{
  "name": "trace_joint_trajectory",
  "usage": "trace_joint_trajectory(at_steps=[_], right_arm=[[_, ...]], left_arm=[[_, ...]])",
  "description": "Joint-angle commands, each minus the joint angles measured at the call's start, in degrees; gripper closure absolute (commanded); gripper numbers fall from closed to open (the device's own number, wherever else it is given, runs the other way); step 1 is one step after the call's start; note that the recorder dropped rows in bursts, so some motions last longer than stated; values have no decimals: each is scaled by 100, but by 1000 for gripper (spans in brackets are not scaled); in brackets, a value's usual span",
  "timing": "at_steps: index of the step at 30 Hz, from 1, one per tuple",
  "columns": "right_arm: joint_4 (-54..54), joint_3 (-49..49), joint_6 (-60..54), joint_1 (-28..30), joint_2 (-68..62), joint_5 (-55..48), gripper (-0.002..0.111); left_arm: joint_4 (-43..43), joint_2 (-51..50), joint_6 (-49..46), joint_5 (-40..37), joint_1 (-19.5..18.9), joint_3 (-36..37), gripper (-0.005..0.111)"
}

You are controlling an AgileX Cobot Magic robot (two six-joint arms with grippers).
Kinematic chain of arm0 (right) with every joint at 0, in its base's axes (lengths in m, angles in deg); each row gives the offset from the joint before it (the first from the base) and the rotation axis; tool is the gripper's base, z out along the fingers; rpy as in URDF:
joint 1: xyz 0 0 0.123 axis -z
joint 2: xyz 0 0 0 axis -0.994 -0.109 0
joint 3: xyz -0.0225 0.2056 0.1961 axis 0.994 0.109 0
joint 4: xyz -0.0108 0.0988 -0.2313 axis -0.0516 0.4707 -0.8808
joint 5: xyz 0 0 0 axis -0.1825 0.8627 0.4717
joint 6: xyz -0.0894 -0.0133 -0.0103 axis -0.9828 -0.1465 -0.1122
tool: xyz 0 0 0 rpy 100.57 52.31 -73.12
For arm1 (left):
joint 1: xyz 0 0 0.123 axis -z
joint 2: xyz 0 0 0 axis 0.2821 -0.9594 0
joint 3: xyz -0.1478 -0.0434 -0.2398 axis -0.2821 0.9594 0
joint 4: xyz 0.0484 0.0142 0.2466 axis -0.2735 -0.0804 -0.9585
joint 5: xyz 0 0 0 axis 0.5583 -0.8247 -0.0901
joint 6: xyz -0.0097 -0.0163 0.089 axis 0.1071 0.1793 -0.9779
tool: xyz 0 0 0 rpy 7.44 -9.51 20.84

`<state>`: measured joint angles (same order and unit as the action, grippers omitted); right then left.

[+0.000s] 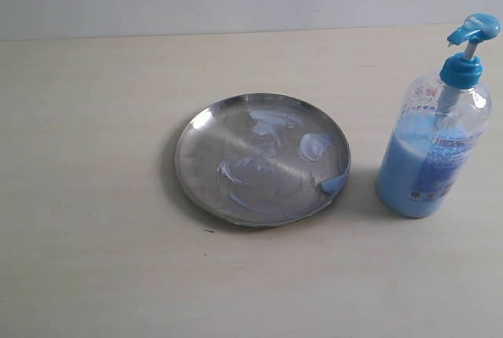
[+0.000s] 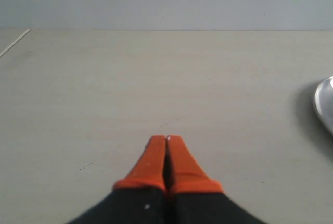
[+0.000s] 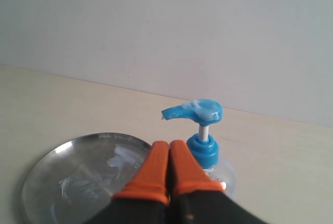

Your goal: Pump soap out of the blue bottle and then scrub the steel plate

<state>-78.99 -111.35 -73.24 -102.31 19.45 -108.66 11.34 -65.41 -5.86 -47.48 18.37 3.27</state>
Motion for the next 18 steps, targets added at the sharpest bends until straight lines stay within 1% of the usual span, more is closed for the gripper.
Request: trace_joint_trajectory(at_steps=[1,4,7,11,18], right_arm=[[76,87,39,-9,18,128,108],[96,279,81,-9,57,347,108],[-47,504,386,39,152,524,108],[-277,753,801,310,382,580,108],[-471,1103,1091,878,827,652,108]], left_arm=[[38,33,-8,39,-9,9,107],[39,33,-8,39,-9,9,107],[39,33,-8,39,-9,9,107],[39,33,-8,39,-9,9,107],[39,33,-8,39,-9,9,107]])
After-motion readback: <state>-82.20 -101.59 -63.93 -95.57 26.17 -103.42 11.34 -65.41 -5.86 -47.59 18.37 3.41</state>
